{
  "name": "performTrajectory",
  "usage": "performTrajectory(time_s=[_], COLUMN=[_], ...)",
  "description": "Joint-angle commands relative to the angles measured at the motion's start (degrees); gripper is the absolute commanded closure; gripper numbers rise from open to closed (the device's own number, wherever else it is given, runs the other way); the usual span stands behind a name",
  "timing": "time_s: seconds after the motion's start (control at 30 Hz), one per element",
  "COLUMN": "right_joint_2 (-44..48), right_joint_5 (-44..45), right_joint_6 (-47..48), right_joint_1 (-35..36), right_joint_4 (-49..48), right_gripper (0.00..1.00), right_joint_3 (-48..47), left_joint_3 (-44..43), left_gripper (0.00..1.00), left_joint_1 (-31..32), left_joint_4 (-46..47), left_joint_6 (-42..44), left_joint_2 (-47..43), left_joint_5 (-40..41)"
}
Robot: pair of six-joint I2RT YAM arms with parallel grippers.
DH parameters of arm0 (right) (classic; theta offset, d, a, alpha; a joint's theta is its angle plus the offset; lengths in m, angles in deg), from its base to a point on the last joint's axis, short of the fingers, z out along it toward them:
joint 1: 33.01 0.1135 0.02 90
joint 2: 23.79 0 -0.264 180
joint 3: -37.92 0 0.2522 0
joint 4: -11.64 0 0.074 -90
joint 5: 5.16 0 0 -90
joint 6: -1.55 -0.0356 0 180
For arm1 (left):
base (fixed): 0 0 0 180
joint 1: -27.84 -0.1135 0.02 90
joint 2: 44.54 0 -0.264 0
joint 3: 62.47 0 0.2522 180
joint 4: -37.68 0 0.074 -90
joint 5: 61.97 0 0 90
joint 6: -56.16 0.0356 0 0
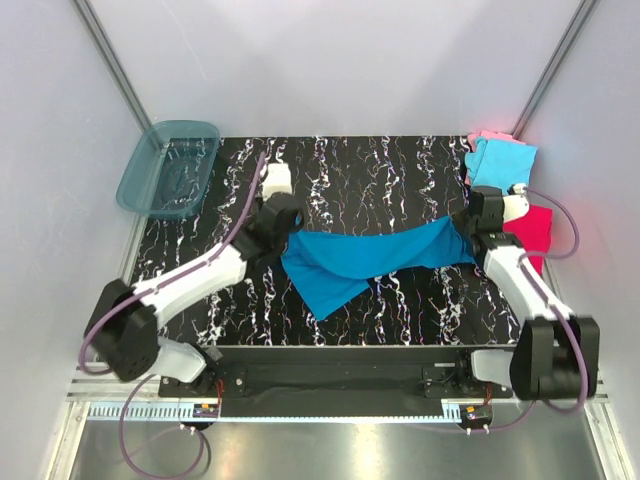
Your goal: Fold and stack the t-shirts
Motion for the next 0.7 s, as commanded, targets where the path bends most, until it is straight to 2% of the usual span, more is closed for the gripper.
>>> performTrajectory(time_s=[0.0, 0.13, 0.37, 0.67], right_joint_2=[-5.54, -16.16, -28.49, -42.73], right_joint_5=[-0.45, 0.34, 0.7, 0.52], right_joint_6=[-3.18, -3.8, -3.01, -3.18], right_joint_1=[-0.72, -0.9, -1.78, -4.59], right_joint_4=[-5.54, -7.03, -6.95, -7.21], right_gripper=[1.0, 1.0, 1.0, 1.0], right_joint_3=[-5.5, -11.56, -25.78, -34.94], left_joint_3=[-7.64, -12.83, -23.12, -33.49], left_gripper=[1.0, 1.0, 1.0, 1.0], left_joint_1=[-2.0, -3.94, -7.55, -12.46], left_joint_4=[7.46, 8.87, 7.64, 6.85], left_joint_6=[1.22, 2.28, 4.12, 6.85], left_joint_2=[4.45, 12.18, 21.6, 32.05], left_joint_5=[-4.54, -6.04, -9.2, -10.79])
